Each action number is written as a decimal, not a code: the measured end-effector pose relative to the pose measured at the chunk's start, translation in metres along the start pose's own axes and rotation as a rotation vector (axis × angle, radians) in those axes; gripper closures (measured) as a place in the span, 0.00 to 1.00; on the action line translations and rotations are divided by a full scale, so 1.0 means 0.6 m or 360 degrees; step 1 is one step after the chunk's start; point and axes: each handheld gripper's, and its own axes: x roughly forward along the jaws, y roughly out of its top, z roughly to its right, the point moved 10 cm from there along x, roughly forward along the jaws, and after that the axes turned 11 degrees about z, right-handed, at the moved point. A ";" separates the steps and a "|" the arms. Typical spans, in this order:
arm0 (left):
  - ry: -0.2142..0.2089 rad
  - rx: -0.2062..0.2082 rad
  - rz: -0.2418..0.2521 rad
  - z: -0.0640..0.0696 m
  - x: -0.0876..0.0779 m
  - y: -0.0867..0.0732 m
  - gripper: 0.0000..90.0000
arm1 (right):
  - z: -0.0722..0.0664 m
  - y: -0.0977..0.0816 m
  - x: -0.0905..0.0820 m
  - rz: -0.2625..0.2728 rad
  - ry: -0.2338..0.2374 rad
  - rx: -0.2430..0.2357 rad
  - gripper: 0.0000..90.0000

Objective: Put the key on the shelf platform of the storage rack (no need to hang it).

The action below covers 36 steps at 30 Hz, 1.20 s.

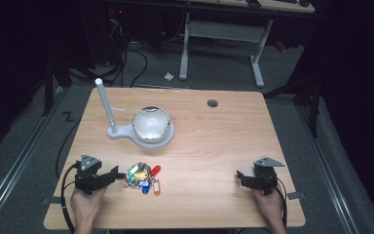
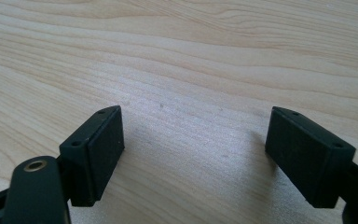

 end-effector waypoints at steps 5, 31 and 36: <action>-0.0090 0.0057 -0.0038 0.024 -0.030 -0.018 0.39 | 0.000 0.000 0.000 0.0000 0.0000 -0.0001 0.22; -0.0203 0.0274 -0.0326 0.065 -0.074 -0.145 0.42 | 0.000 0.000 0.000 0.0001 0.0002 0.0000 0.22; -0.0168 0.0278 -0.0329 0.066 -0.064 -0.162 0.45 | 0.000 0.000 0.000 0.0000 0.0002 -0.0001 0.22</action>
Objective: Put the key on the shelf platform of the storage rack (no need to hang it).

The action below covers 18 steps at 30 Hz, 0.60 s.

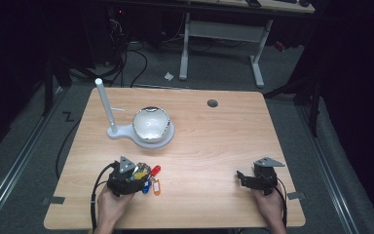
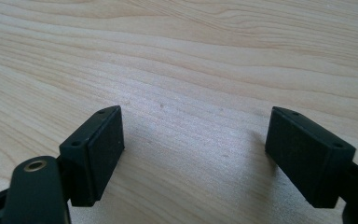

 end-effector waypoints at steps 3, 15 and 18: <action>0.0016 0.0009 -0.0004 0.000 0.005 -0.008 0.46 | 0.000 0.000 0.000 0.0000 -0.0001 -0.0002 0.22; 0.0077 -0.0044 -0.0032 -0.004 0.030 -0.016 0.49 | 0.000 0.000 0.000 0.0001 -0.0001 0.0000 0.22; 0.0080 -0.0033 -0.0026 -0.004 0.033 -0.017 0.50 | 0.000 0.000 0.000 0.0001 0.0000 -0.0001 0.22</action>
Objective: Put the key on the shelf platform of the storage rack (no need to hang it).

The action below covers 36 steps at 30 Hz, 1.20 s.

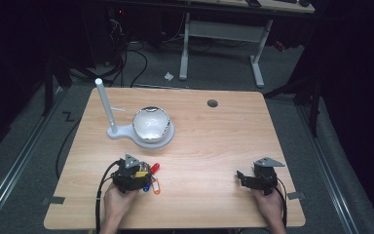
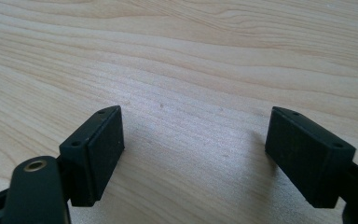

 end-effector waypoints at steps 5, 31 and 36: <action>0.0002 0.0030 -0.0006 0.005 0.008 -0.011 0.54 | 0.000 0.000 0.000 0.0002 -0.0001 0.0000 0.22; -0.0136 0.0058 0.0082 0.037 -0.024 0.009 0.93 | 0.000 0.000 0.000 0.0000 0.0001 0.0001 0.22; -0.0175 0.0048 0.0087 0.047 -0.034 0.020 0.93 | 0.000 0.000 0.000 0.0000 0.0001 0.0001 0.22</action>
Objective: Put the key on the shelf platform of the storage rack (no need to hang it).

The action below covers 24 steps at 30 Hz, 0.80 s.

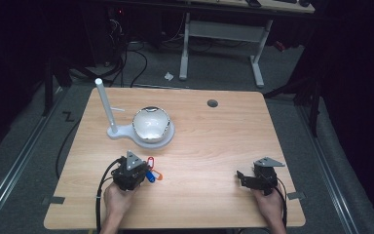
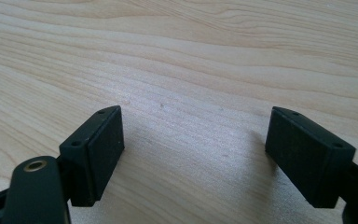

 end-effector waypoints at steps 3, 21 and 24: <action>-0.0021 -0.0030 -0.0001 0.011 -0.005 0.011 0.93 | 0.000 0.000 0.000 0.0000 0.0000 0.0000 0.22; -0.0172 -0.0093 0.0114 0.070 -0.045 0.117 0.94 | 0.000 0.000 0.000 0.0000 0.0001 0.0000 0.22; -0.0179 -0.0096 0.0130 0.079 -0.049 0.132 0.94 | 0.000 0.000 0.000 0.0000 0.0001 0.0000 0.22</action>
